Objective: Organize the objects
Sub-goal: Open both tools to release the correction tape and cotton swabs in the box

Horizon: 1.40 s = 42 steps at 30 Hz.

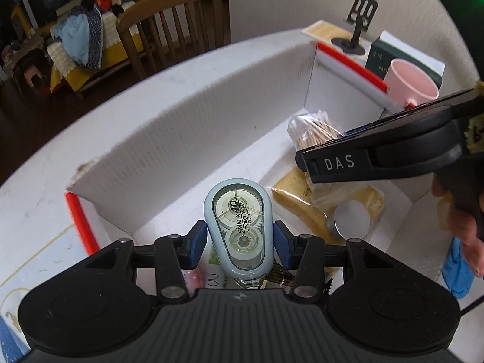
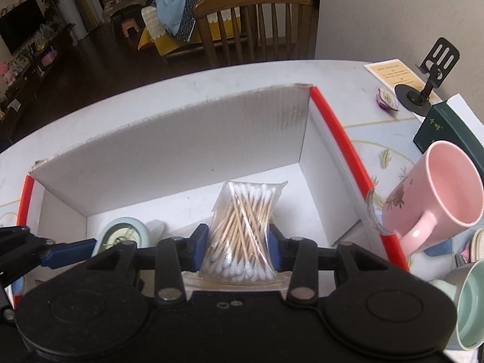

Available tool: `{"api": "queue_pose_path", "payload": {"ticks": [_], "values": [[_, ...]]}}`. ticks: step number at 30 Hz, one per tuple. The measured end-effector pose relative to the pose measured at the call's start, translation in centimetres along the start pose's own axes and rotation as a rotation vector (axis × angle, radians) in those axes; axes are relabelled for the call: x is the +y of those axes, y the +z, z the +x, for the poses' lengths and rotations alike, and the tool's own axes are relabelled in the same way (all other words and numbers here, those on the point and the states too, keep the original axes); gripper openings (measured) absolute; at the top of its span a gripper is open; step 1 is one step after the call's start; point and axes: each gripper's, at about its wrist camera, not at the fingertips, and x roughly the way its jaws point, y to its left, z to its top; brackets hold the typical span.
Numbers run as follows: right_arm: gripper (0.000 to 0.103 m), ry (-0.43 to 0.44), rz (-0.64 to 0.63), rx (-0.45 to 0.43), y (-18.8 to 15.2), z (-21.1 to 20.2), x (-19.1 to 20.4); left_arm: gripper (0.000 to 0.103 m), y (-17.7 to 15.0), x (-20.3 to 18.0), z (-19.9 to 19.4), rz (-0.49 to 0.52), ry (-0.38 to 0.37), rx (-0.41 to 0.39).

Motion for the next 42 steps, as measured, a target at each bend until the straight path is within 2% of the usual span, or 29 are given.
{"api": "queue_pose_path", "payload": {"ticks": [4,9,11,14,16,19,26,30,42], "values": [[0.042,-0.016,-0.005,0.026,-0.2,0.7,0.0,0.047,0.3,-0.3,1.3,-0.009,0.012,0.059],[0.043,-0.018,0.006,0.025,-0.3,0.8,0.0,0.047,0.6,-0.6,2.1,-0.006,0.009,0.089],[0.045,-0.023,0.007,0.026,-0.3,0.7,0.0,0.047,0.6,-0.5,2.1,-0.019,-0.005,0.092],[0.056,-0.035,0.005,0.026,-0.4,0.6,0.4,0.047,0.7,-0.4,1.9,-0.031,-0.025,0.092],[0.060,-0.044,0.000,0.022,-0.4,0.5,0.5,0.051,0.7,-0.3,1.6,-0.040,-0.032,0.088],[0.064,-0.046,0.002,0.008,-0.2,0.2,0.3,0.055,0.6,-0.4,1.0,-0.044,-0.050,0.068],[0.064,-0.030,0.003,-0.019,-0.3,-1.4,0.2,0.056,-0.1,-0.3,-0.8,-0.065,-0.072,0.023],[0.068,-0.017,0.001,-0.044,-0.4,-2.7,0.3,0.056,-0.4,-0.2,-2.3,-0.072,-0.080,-0.012],[0.071,0.034,-0.013,-0.149,-2.1,-8.9,2.0,0.056,-3.0,1.9,-8.7,-0.120,-0.108,-0.134]]}}
